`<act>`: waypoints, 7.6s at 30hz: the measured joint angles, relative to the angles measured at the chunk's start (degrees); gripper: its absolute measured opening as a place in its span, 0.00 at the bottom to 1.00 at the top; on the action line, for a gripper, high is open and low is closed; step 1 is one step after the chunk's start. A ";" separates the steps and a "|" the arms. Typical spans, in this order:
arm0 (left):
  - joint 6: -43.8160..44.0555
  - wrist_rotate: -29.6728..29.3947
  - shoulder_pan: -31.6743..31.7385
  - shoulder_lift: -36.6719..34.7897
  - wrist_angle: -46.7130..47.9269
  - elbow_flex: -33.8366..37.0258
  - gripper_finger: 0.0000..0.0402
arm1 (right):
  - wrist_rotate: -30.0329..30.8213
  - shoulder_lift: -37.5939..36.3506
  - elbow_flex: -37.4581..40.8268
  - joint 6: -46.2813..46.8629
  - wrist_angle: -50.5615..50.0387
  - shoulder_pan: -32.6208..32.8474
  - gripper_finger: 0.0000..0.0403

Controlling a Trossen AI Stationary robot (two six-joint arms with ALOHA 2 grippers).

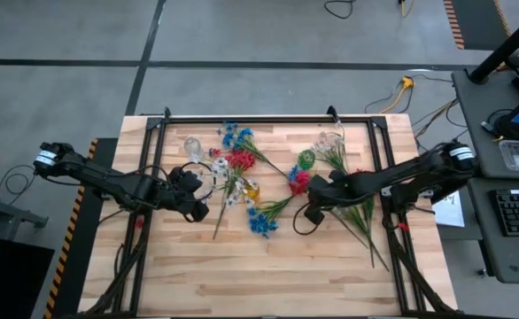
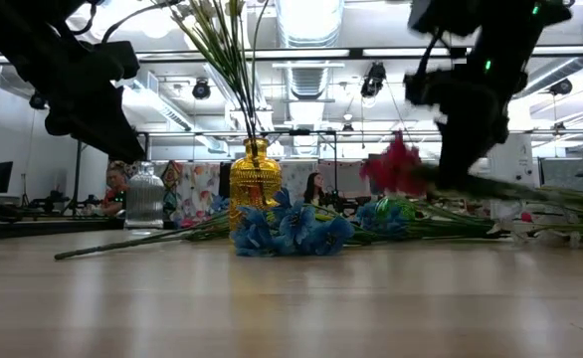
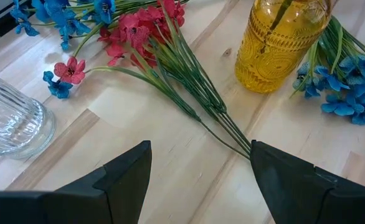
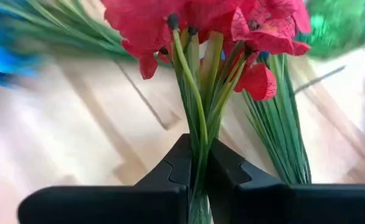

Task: Sort flowers into vase by color
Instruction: Put the bottom red flowers into the green vase, then put the bottom blue flowers into the transparent vase

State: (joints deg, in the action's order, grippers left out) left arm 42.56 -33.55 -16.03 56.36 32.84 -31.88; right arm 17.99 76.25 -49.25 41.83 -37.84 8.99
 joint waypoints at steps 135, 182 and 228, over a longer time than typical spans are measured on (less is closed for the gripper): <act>0.23 -0.55 -0.02 0.07 -1.99 -0.24 0.64 | -14.98 3.44 12.72 -48.42 44.06 -5.26 0.58; 13.53 -7.24 -34.42 6.44 -30.75 0.74 0.64 | -26.37 3.81 3.81 -52.62 33.28 -1.87 0.05; -58.99 -22.56 -25.91 48.87 -97.47 -23.39 0.45 | -22.31 17.64 -6.39 -59.04 89.91 12.90 0.05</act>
State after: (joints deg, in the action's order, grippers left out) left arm -16.43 -56.12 -41.94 105.23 -64.63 -55.27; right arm -4.32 93.89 -55.64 -17.21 52.07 21.89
